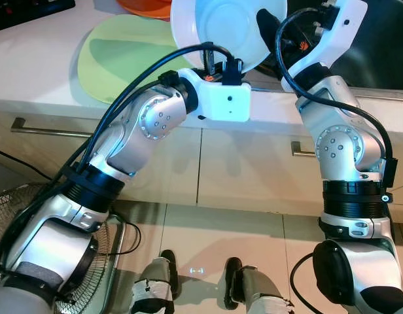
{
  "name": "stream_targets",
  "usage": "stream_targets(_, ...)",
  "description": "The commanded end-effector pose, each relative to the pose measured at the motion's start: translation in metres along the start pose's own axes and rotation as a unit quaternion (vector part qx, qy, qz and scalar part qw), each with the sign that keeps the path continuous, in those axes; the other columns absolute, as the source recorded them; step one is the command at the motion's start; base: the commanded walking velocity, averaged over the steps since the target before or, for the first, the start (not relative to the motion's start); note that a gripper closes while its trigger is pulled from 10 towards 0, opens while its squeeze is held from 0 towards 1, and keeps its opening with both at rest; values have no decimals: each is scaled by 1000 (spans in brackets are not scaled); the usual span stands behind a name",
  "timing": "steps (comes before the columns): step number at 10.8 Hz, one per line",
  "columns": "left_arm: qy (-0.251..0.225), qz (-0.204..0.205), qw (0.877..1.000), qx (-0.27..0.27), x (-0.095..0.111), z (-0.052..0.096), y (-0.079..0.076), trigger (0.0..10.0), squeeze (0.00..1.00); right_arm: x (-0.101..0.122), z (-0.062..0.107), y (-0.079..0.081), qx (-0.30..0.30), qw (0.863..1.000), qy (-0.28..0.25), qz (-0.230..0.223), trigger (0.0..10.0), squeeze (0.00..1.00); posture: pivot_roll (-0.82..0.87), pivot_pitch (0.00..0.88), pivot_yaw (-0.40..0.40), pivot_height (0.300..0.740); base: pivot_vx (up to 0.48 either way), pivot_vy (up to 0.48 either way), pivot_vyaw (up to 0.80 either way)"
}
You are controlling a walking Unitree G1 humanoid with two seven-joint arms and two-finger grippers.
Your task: Kitchen organization
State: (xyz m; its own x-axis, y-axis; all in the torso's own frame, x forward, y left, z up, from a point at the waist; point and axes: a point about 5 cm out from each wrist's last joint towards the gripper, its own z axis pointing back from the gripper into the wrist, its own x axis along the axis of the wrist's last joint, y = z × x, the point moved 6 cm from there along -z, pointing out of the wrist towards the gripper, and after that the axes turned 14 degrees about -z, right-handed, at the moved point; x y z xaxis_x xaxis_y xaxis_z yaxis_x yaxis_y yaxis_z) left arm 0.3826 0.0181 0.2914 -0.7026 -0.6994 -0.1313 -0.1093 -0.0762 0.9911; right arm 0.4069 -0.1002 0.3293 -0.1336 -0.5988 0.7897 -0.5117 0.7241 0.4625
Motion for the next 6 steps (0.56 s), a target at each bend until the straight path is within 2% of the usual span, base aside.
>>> stream_targets(1, -1, -25, 1000, 18, 1, 0, 10, 10000, 0, 4, 0, -4, -8, 1000, -7, -1, 0, 0, 171, 283, -19, 740, 0, 0, 0)
stream_targets(3, 3, -33, 999, 21, 1, 0, 10, 10000, 0, 3, 0, -4, -8, 1000, -6, -3, 0, 0, 172, 286, -21, 740, 0, 0, 0)
stream_targets(4, 3, -39, 999, 24, 1, 0, 11, 10000, 569, 3, 0, -4, -9, 1000, -6, -3, 0, 0, 171, 286, -21, 740, 0, 0, 0)
stream_targets(5, 5, -43, 999, 26, 0, 0, 12, 10000, 1000, 3, 0, -4, -8, 1000, -6, -5, 0, 0, 171, 286, -21, 740, 0, 0, 0)
stream_targets(6, 6, -44, 999, 27, 0, -1, 12, 10000, 1000, 3, 0, -4, -7, 1000, -6, -6, 0, 0, 172, 285, -21, 740, 0, 0, 0)
